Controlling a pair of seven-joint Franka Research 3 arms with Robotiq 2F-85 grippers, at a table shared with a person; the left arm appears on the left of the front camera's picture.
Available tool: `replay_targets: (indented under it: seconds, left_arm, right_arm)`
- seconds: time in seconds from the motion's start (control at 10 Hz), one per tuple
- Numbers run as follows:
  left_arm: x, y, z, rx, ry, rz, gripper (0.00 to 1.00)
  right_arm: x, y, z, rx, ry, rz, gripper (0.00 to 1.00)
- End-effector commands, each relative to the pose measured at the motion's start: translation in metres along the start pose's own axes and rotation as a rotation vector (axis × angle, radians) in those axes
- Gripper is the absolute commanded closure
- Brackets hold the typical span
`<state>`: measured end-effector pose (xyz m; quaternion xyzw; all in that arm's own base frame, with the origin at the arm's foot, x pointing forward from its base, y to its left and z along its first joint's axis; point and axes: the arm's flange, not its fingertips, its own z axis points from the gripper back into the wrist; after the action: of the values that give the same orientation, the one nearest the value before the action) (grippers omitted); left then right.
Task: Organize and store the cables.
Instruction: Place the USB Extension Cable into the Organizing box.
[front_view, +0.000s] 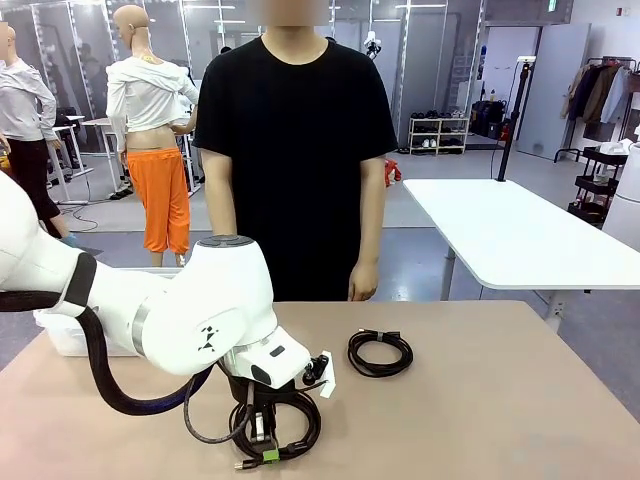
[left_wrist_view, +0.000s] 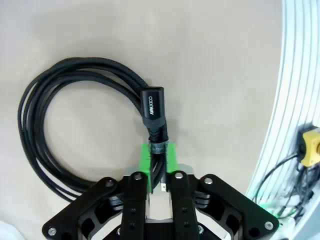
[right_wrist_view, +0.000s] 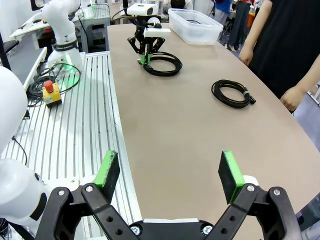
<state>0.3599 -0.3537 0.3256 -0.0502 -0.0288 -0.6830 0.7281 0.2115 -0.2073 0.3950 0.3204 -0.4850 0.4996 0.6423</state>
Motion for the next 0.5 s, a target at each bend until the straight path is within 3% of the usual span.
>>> replay_targets:
  seconds: [0.0,0.4]
  left_arm:
    - [-0.0003,-0.0024,-0.0009,0.034,0.013,0.000,1.00]
    - [-0.0006,0.0030,-0.0043,0.035,-0.039,-0.022,1.00]
  right_arm:
    - [0.0025,-0.0014,0.0027,-0.005,-0.012,0.011,0.00]
    - [0.0025,-0.0014,0.0027,-0.005,-0.012,0.011,0.00]
